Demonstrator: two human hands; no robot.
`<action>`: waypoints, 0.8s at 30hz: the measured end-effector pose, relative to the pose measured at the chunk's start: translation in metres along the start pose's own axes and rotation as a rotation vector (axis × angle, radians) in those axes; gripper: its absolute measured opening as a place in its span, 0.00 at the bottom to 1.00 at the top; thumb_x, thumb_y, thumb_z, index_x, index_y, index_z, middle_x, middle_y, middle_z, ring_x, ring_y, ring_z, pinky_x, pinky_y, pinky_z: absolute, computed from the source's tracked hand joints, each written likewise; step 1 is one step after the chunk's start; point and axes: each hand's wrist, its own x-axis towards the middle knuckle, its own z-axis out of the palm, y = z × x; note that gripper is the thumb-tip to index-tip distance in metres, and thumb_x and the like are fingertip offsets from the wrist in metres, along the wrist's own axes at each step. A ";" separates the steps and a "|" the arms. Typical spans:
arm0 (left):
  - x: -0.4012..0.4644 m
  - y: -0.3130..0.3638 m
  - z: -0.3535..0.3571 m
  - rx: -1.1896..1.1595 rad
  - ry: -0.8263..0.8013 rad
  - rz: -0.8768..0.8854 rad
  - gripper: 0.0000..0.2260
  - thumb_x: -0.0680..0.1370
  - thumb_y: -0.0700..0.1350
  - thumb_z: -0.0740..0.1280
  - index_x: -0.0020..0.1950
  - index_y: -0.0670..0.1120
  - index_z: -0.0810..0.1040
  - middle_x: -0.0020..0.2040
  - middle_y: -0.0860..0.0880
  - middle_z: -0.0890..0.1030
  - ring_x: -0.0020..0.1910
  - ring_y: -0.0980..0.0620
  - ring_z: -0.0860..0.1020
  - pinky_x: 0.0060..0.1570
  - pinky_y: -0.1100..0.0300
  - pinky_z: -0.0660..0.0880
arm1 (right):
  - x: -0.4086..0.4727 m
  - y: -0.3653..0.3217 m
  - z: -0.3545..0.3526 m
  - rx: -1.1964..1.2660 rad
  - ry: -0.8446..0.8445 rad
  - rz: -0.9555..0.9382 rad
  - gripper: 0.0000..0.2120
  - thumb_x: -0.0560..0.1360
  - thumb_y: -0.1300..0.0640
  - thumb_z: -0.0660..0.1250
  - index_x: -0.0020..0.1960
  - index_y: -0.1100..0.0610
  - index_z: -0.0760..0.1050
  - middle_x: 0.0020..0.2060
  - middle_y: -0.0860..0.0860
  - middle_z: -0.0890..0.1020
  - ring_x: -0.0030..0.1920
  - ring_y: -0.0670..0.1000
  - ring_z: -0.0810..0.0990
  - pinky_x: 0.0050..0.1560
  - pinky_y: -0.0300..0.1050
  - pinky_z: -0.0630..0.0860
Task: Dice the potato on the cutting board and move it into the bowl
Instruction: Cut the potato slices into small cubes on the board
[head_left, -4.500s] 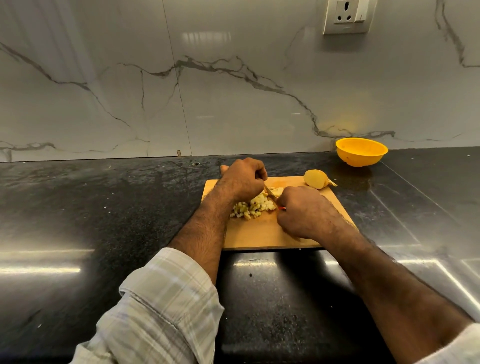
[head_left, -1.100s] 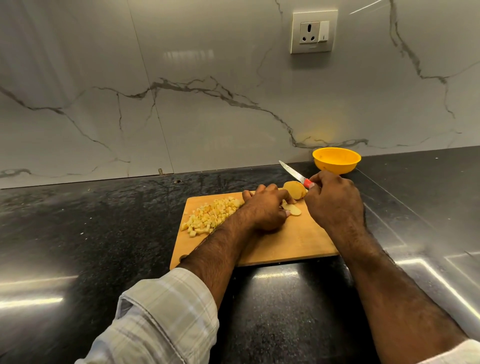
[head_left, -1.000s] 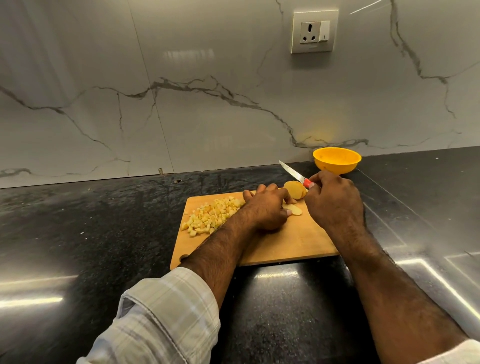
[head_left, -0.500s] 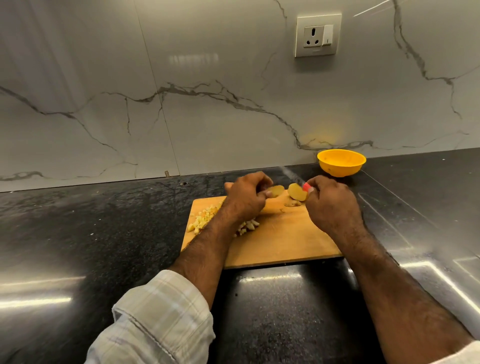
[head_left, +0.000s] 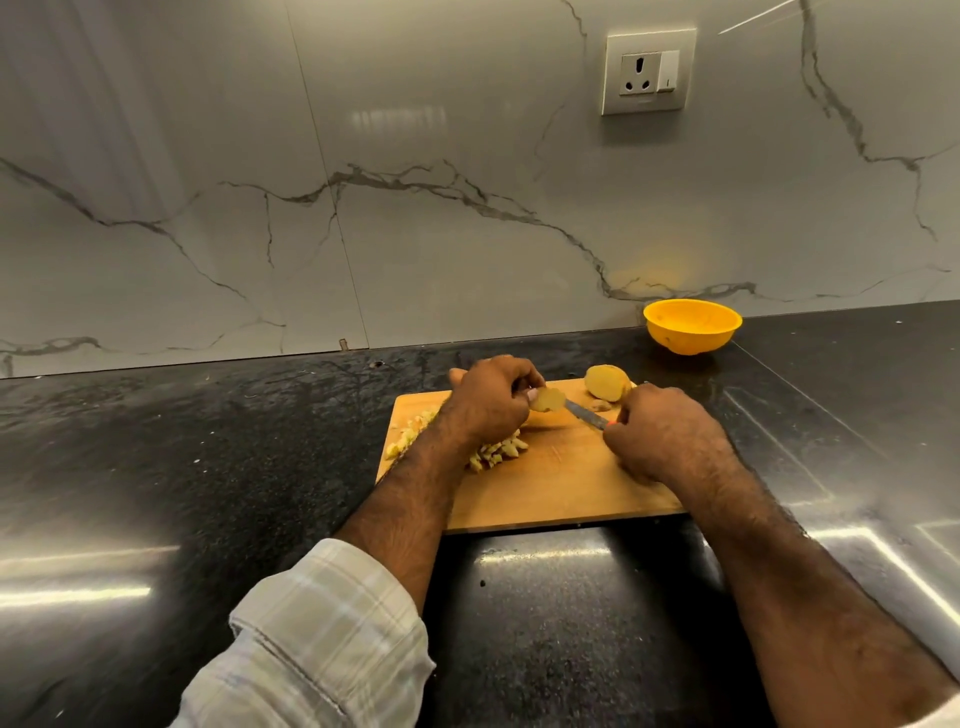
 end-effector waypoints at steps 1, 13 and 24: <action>-0.001 0.001 0.001 0.026 -0.044 -0.010 0.07 0.84 0.47 0.67 0.59 0.56 0.83 0.57 0.56 0.81 0.60 0.53 0.75 0.62 0.47 0.58 | 0.000 0.000 0.000 0.009 -0.006 0.002 0.14 0.76 0.46 0.68 0.55 0.54 0.80 0.49 0.54 0.80 0.47 0.54 0.80 0.47 0.52 0.83; 0.000 0.013 -0.001 0.356 -0.172 0.044 0.11 0.78 0.62 0.72 0.57 0.60 0.84 0.58 0.60 0.82 0.68 0.53 0.72 0.72 0.35 0.55 | -0.006 -0.012 0.007 0.030 -0.116 -0.131 0.19 0.81 0.46 0.69 0.69 0.51 0.76 0.63 0.52 0.80 0.61 0.53 0.78 0.59 0.49 0.80; 0.000 0.017 0.002 0.410 -0.152 0.012 0.11 0.82 0.49 0.71 0.63 0.59 0.84 0.68 0.58 0.80 0.73 0.51 0.70 0.73 0.38 0.55 | -0.005 -0.013 0.008 -0.011 -0.126 -0.229 0.23 0.80 0.49 0.68 0.75 0.49 0.73 0.66 0.51 0.79 0.64 0.53 0.78 0.63 0.51 0.80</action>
